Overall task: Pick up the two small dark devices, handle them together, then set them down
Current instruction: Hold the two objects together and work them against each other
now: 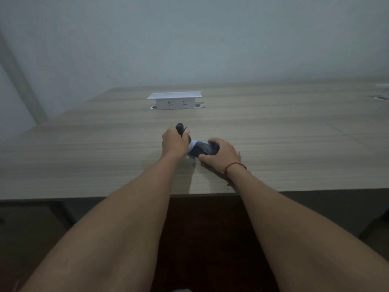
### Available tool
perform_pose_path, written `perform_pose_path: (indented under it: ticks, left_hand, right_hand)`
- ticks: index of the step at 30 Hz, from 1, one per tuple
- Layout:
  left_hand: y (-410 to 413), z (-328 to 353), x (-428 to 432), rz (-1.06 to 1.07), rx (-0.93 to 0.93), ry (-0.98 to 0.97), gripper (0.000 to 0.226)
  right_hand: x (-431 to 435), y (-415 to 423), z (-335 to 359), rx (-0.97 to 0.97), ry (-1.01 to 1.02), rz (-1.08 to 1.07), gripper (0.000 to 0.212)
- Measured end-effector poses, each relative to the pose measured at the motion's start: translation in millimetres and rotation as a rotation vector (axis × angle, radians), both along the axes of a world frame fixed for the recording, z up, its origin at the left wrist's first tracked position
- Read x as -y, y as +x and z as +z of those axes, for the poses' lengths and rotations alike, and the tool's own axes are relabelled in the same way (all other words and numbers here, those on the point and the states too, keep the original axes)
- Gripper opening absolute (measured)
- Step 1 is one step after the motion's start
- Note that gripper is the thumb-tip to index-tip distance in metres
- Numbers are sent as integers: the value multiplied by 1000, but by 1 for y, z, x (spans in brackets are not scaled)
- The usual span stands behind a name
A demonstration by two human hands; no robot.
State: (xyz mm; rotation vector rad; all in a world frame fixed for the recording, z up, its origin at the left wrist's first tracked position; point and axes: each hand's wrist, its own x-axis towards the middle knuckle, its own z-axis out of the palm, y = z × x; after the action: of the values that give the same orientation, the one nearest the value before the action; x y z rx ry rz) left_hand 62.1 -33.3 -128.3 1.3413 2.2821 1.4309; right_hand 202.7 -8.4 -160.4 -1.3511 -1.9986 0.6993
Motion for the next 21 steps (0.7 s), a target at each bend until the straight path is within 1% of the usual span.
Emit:
perform_pose_path:
  ticks: [2,4,6,7,8,11,12,13,15,17,19,21]
  left_hand:
    - [-7,-3,0,0,-26,-38,39]
    - [-9,0,2,-28,-31,24,37]
    - [-6,3,4,-58,12,109,36]
    - [-5,3,4,-73,22,120,35]
    - [-4,3,5,-89,3,93,35]
    - [-10,0,3,-110,-120,-66,37]
    - [-12,0,2,-116,-147,-82,37]
    - [-13,2,2,-123,-162,-58,37]
    - [-10,9,1,-137,-144,47,37]
    - [-1,15,-1,-156,-107,123,35]
    - [7,15,-3,-206,-135,105,35]
    - [11,11,-6,-218,-203,12,36]
  right_hand:
    - [-1,0,0,19,12,2,56]
    - [-1,-1,0,39,15,5,55]
    - [0,0,1,43,17,9,52]
    - [0,1,1,34,14,10,53]
    - [0,1,1,17,1,8,56]
    - [0,3,0,-53,-55,-17,72]
    - [0,3,0,-69,-70,-21,71]
    - [0,3,0,-75,-73,-18,67]
    - [0,3,0,-69,-66,-9,61]
    - [0,2,0,-71,-61,4,59]
    - [0,2,-1,-77,-51,14,57]
    - [0,2,-2,-79,-43,14,59]
